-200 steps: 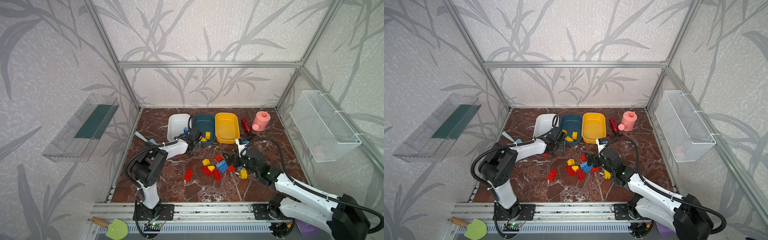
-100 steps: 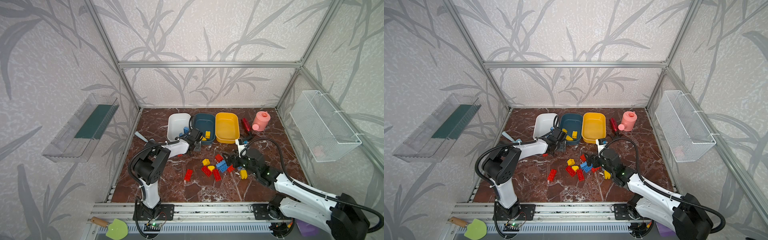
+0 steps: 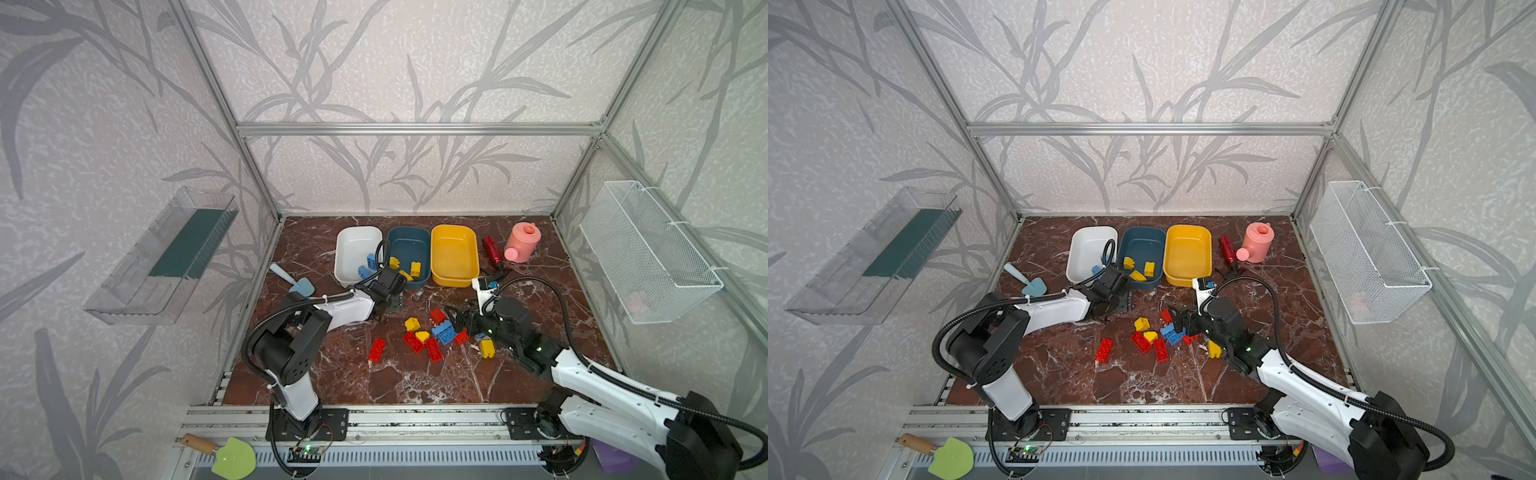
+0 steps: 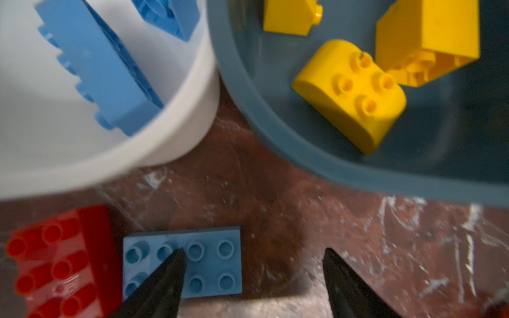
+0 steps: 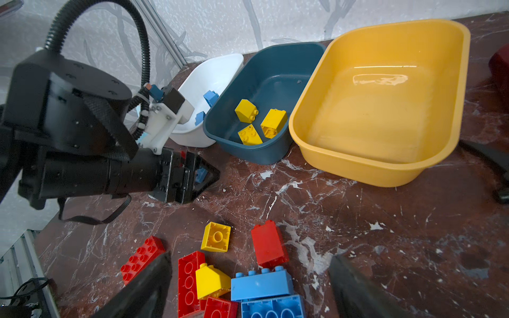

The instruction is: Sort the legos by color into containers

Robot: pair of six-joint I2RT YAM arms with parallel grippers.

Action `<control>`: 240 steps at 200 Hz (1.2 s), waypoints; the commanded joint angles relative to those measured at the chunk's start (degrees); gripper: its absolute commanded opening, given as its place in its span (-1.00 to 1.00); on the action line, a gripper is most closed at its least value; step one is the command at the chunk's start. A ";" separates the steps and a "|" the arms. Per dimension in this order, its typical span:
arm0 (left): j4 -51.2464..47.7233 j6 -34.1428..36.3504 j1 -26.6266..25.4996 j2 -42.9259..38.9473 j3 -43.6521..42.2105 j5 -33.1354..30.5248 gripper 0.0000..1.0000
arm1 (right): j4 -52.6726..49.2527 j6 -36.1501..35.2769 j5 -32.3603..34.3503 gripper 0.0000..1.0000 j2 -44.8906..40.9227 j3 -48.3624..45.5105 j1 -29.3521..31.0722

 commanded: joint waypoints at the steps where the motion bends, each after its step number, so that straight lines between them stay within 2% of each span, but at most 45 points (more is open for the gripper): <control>1: -3.17 -3.72 -2.18 -3.77 -2.03 1.13 0.57 | 0.76 -0.01 0.06 0.80 -1.56 -0.65 0.03; 52: -8.76 -5.48 -3.95 -9.28 -1.77 -1.33 0.58 | 0.51 -0.10 -0.20 0.80 -1.52 -0.42 0.12; 100: -19.02 -8.22 -2.93 -8.68 2.86 -5.44 0.61 | 0.74 -0.01 -0.46 0.80 -1.18 -0.32 0.17; 163: -17.16 -2.27 1.89 -2.98 5.03 -0.19 0.67 | 0.71 0.08 -0.74 0.81 -0.86 -0.21 0.16; 240: -15.14 -0.85 4.30 1.14 6.31 3.20 0.63 | 1.11 0.28 -0.90 0.81 -0.11 -0.30 0.18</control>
